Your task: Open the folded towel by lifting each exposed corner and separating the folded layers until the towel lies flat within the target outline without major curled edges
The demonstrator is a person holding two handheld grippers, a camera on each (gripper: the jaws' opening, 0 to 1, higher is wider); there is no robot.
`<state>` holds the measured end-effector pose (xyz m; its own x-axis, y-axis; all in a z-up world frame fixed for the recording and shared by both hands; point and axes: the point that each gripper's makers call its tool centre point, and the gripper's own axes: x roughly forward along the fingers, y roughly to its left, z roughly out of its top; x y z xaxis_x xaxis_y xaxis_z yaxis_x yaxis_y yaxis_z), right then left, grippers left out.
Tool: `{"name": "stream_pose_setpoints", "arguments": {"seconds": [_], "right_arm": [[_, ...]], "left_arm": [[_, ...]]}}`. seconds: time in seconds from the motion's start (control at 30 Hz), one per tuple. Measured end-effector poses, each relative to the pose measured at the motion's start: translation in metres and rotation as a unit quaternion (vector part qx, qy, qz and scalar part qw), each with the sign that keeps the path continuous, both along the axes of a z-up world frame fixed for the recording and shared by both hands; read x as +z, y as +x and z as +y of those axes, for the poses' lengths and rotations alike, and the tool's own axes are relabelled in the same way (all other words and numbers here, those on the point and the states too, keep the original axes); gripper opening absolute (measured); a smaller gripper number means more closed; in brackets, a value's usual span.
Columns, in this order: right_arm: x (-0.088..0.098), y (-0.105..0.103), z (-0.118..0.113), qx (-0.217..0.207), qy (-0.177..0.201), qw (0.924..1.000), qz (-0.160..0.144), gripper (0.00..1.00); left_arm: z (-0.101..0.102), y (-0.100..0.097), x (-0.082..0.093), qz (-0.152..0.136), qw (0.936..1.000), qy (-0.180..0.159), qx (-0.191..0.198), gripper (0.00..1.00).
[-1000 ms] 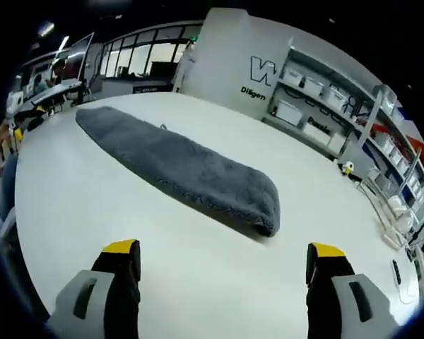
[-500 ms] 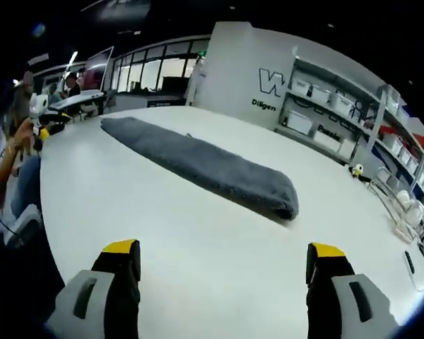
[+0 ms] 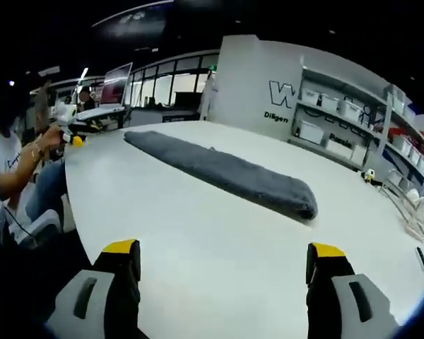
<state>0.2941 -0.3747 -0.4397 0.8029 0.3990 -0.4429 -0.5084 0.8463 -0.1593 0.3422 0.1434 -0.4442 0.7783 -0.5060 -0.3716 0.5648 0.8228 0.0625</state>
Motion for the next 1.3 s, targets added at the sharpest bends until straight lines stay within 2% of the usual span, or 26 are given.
{"name": "stream_pose_setpoints", "arguments": {"seconds": [0.1,0.3,0.47,0.67,0.83,0.93,1.2,1.3], "right_arm": [[-0.002,-0.003,-0.001,0.0,-0.002,1.0,-0.001,0.99],[-0.01,-0.009,0.0,0.003,-0.003,1.0,0.004,0.99],[-0.017,-0.014,-0.004,0.008,-0.012,0.9999,0.004,0.99],[-0.02,-0.017,-0.01,0.005,-0.004,1.0,0.005,0.99],[-0.014,-0.018,-0.014,0.003,0.006,0.9999,-0.009,0.99],[-0.013,-0.017,-0.017,-0.002,0.0,0.9999,-0.014,0.99],[-0.023,-0.023,-0.007,0.008,-0.015,0.9999,-0.002,0.99],[-0.023,-0.023,-0.005,0.011,-0.017,0.9998,-0.002,0.99]], "left_arm": [[-0.004,0.009,-0.001,0.003,1.0,0.009,-0.001,0.98],[-0.013,0.032,0.004,-0.002,1.0,0.006,0.004,0.97],[-0.023,0.043,0.005,-0.002,1.0,0.008,0.0,0.97],[-0.021,0.061,0.008,-0.008,0.9997,0.021,0.011,0.96],[-0.02,0.079,0.014,-0.018,0.9994,0.024,0.017,0.96],[-0.01,0.091,0.012,-0.025,0.9976,0.043,0.048,0.95],[-0.01,0.116,0.01,-0.023,0.9976,0.046,0.047,0.95],[-0.015,0.131,0.018,-0.047,0.9975,0.045,0.027,0.95]]}}
